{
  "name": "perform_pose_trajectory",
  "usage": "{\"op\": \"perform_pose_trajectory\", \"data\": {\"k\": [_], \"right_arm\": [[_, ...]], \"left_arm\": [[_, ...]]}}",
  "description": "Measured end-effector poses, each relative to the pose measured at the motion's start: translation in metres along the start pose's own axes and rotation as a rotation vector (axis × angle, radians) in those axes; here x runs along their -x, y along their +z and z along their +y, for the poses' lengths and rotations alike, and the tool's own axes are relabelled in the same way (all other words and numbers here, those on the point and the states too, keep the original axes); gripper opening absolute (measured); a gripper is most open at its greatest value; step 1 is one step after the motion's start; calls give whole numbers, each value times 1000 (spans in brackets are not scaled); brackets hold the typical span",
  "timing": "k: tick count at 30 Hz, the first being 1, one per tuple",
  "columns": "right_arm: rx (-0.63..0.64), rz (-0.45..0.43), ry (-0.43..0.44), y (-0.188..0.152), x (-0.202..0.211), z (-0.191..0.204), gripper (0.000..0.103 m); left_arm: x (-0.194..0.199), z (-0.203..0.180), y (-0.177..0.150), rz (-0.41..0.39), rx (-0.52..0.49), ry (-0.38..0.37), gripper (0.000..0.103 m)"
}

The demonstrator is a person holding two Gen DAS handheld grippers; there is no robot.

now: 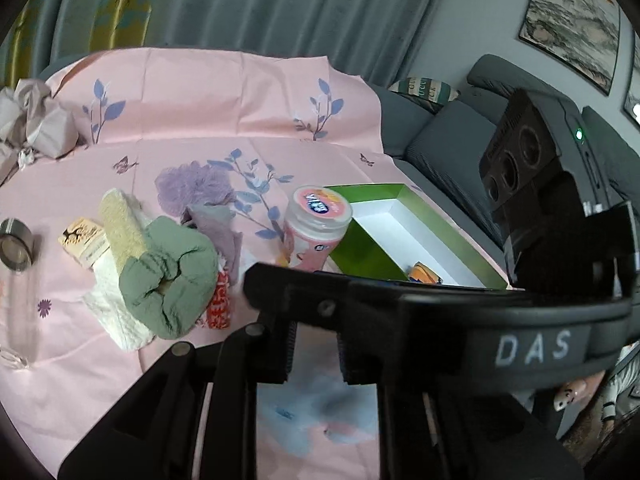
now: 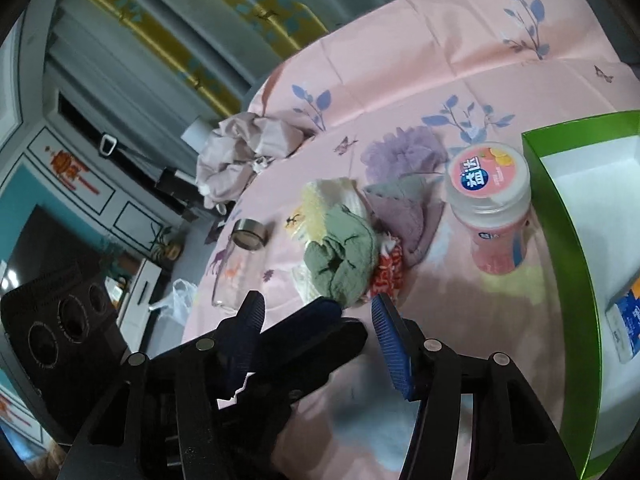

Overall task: Organize soft objects
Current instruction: 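Lower the elephant onto the sheet and open the right gripper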

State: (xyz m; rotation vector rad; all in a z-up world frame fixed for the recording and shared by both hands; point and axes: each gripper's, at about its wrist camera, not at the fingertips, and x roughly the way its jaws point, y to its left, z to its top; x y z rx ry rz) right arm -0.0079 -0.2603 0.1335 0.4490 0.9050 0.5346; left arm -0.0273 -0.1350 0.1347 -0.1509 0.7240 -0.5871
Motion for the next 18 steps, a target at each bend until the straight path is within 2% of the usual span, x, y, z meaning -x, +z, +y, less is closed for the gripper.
{"op": "perform_pose_trajectory", "data": {"k": [7, 11, 14, 16, 18], "right_arm": [[-39, 28, -76, 0, -7, -10, 58], [-54, 34, -105, 0, -1, -14, 62], [-37, 28, -139, -1, 5, -12, 65], [-39, 21, -139, -1, 9, -11, 69], [-45, 9, -148, -1, 14, -12, 77]], "left_arm": [[-1, 24, -8, 43, 96, 40, 13], [12, 37, -12, 32, 161, 51, 15], [25, 45, -15, 13, 198, 82, 22], [29, 51, -18, 12, 227, 100, 38], [30, 55, -20, 18, 247, 111, 44]]}}
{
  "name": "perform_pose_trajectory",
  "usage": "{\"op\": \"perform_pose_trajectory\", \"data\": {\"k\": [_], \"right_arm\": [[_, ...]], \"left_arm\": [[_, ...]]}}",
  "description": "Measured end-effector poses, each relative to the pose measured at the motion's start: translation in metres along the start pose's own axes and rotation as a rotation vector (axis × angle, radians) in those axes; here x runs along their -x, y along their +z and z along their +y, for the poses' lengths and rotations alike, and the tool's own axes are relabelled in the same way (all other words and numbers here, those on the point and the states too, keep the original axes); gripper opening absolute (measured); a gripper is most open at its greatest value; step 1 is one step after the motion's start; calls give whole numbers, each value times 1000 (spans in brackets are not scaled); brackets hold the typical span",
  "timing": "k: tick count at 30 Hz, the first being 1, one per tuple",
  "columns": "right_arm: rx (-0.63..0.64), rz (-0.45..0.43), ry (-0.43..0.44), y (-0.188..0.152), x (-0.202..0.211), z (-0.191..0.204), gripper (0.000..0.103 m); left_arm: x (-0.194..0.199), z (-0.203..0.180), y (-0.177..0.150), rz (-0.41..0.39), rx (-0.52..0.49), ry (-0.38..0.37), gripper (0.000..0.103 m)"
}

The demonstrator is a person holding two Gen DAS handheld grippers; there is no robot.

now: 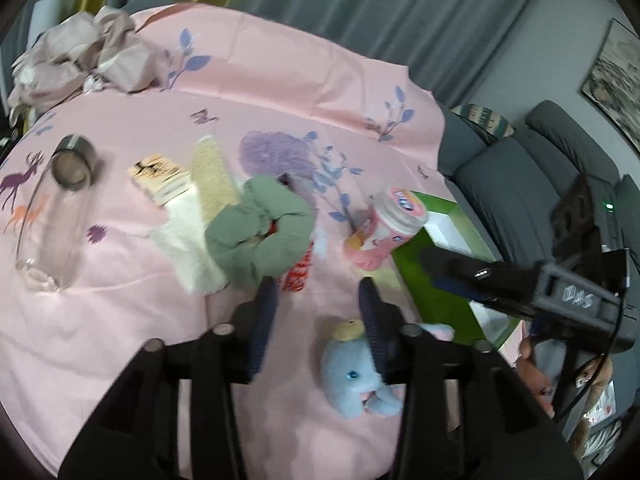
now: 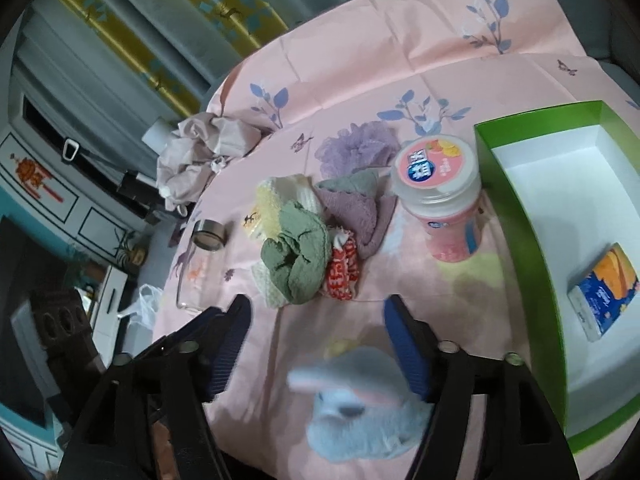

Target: Organize soft objects

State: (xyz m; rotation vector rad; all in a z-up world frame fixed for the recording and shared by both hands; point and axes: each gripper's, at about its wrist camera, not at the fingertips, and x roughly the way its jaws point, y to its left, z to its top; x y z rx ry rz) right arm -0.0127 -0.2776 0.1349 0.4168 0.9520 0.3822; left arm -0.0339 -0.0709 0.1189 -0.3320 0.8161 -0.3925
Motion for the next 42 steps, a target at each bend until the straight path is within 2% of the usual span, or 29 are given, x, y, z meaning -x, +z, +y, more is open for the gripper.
{"op": "perform_pose_trajectory", "data": {"k": [4, 7, 11, 13, 16, 19, 24, 27, 28, 30, 32, 33, 34, 35, 39, 42], "right_arm": [[-30, -43, -22, 4, 13, -7, 82], [-43, -46, -74, 3, 13, -13, 84], [-63, 23, -96, -3, -2, -23, 85], [-66, 41, -102, -8, -5, -27, 85], [-62, 83, -57, -17, -5, -30, 85], [-30, 118, -18, -28, -5, -30, 85], [-7, 172, -69, -43, -15, -35, 85], [-3, 210, -61, -48, -25, -41, 85], [-1, 212, -77, -49, -28, -43, 83], [-11, 211, -115, -49, -34, -49, 75], [-14, 193, -117, -47, -35, -50, 70], [-6, 184, -124, -47, -35, -49, 66], [2, 178, -119, -48, -35, -48, 58], [2, 168, -102, -47, -33, -47, 56], [55, 110, -138, -44, -19, -35, 54], [58, 67, -122, -39, -8, -31, 53]], "left_arm": [[-8, 9, -4, 42, 56, -4, 54], [-11, 10, -12, 79, 80, -14, 60], [-26, 0, -30, 175, 60, -78, 64], [-33, -6, -41, 217, 45, -104, 71], [-42, -13, -52, 264, 48, -161, 77], [-49, -17, -61, 307, 39, -163, 78], [-62, -21, -70, 316, 51, -161, 76], [-69, -26, -74, 314, 47, -185, 64], [-72, -27, -73, 308, 52, -209, 55], [-73, -29, -70, 279, 62, -252, 41], [-71, -30, -65, 241, 53, -268, 33], [-70, -32, -63, 228, 45, -290, 14], [-68, -35, -61, 224, 30, -300, 15], [-65, -39, -59, 219, 9, -279, 16], [-58, -50, -52, 195, -37, -274, 15], [-49, -56, -46, 173, -50, -280, 15]]}}
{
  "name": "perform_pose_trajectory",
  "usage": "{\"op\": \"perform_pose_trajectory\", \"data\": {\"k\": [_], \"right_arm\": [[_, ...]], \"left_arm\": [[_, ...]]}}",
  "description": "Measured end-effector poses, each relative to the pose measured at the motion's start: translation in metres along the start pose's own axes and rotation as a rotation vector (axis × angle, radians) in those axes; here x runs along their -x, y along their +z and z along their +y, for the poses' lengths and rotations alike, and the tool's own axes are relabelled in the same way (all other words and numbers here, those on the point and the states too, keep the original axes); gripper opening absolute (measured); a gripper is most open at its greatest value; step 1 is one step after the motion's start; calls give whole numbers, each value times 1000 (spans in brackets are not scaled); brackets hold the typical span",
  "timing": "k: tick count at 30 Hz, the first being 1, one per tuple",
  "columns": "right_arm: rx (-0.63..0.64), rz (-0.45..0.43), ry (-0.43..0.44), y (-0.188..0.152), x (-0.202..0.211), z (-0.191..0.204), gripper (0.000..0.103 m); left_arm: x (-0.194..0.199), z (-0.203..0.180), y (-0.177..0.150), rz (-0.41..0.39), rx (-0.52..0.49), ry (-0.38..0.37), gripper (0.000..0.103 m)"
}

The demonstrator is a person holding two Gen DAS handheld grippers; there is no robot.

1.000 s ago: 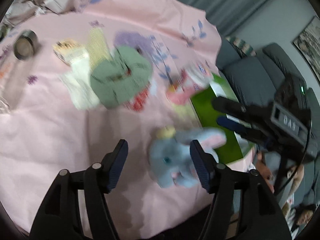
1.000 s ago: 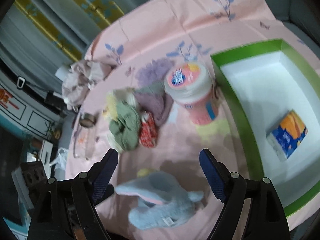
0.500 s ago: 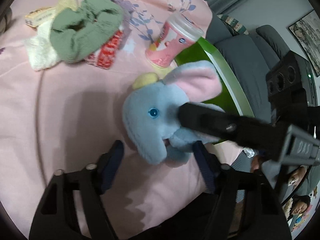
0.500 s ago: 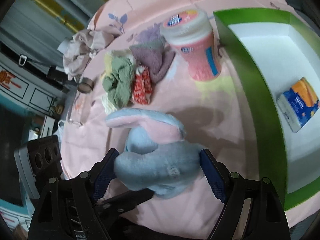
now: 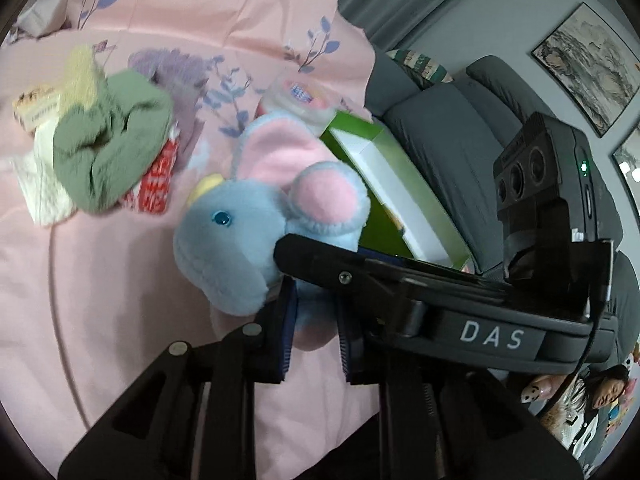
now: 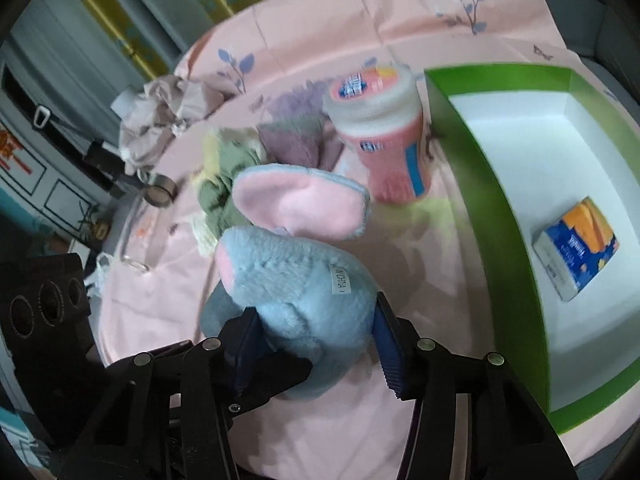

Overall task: Organize soft objects
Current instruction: 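Carry the elephant into the green box and open the right gripper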

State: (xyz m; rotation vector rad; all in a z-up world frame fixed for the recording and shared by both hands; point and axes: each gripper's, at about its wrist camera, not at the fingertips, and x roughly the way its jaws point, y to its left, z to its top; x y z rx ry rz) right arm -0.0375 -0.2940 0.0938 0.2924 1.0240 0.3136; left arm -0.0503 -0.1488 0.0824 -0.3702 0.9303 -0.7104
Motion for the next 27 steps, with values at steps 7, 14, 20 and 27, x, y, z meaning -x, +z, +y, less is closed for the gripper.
{"op": "perform_pose_trajectory", "data": {"k": [7, 14, 20, 27], "right_arm": [[7, -161, 34, 8, 54, 4, 53], [-60, -307, 14, 18, 97, -10, 53], [-152, -404, -2, 19, 127, -40, 53], [-283, -457, -39, 13, 143, -79, 53]], "left_arm": [[23, -45, 22, -79, -147, -4, 15], [12, -83, 43, -87, -254, -47, 15], [-14, -115, 61, -67, -338, -102, 15], [-50, -145, 67, -1, -392, -137, 15]]}}
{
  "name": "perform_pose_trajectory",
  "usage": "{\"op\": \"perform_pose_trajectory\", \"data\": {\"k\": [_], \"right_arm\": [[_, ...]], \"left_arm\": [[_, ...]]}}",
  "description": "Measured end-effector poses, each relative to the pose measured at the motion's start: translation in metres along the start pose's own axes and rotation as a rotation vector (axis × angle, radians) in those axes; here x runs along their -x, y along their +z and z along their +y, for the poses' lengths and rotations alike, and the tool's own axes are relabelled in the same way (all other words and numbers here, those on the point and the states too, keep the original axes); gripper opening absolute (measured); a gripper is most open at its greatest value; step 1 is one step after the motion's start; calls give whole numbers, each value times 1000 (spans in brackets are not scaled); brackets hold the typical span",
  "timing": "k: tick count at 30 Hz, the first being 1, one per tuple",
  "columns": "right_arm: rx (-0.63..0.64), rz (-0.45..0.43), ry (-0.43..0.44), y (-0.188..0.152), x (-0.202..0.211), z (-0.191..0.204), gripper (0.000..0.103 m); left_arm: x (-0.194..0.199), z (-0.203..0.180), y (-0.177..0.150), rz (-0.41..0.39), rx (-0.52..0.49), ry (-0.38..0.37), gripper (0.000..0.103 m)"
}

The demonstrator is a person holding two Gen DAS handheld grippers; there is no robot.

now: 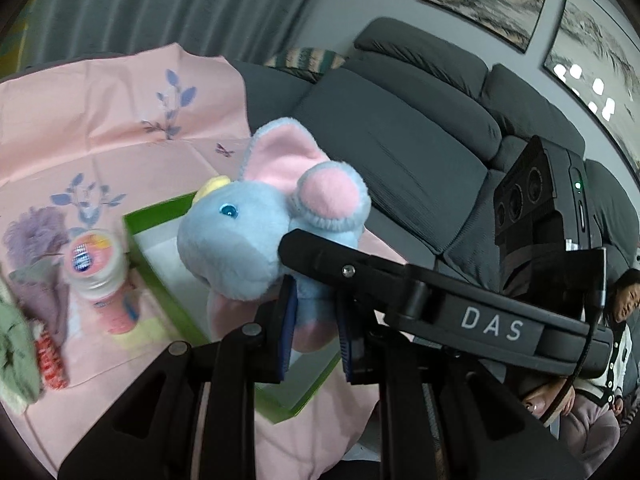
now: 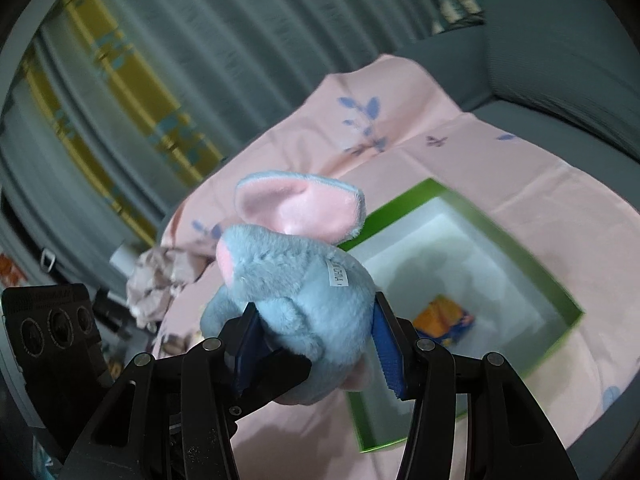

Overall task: Organize soft objects
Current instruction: 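Carry the elephant into the green box and open the right gripper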

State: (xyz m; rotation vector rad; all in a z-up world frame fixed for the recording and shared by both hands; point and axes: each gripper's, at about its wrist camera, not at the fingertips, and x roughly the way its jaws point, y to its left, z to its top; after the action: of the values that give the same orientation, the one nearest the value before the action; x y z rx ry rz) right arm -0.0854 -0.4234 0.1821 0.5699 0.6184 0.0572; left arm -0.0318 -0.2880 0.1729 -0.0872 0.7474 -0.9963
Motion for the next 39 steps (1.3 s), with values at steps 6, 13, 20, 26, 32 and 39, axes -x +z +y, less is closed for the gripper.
{"op": "perform_pose_trajectory", "data": {"k": [6, 13, 20, 26, 32, 39], "right_arm": [[-67, -31, -31, 7, 8, -27, 53], [-137, -23, -98, 9, 0, -51, 53], [-173, 36, -156, 10, -25, -64, 54], [-198, 77, -234, 7, -37, -75, 54], [-220, 102, -285, 5, -40, -82, 54], [-220, 115, -343, 5, -43, -79, 54]], "left_arm": [[-23, -15, 3, 42, -35, -31, 15], [-48, -19, 6, 92, -46, -22, 16], [-70, -1, 2, 147, 5, 1, 16], [-87, 7, -3, 193, 37, -4, 17], [-95, 10, -7, 217, 66, -17, 18], [-81, 6, -9, 201, 46, -7, 21]]}}
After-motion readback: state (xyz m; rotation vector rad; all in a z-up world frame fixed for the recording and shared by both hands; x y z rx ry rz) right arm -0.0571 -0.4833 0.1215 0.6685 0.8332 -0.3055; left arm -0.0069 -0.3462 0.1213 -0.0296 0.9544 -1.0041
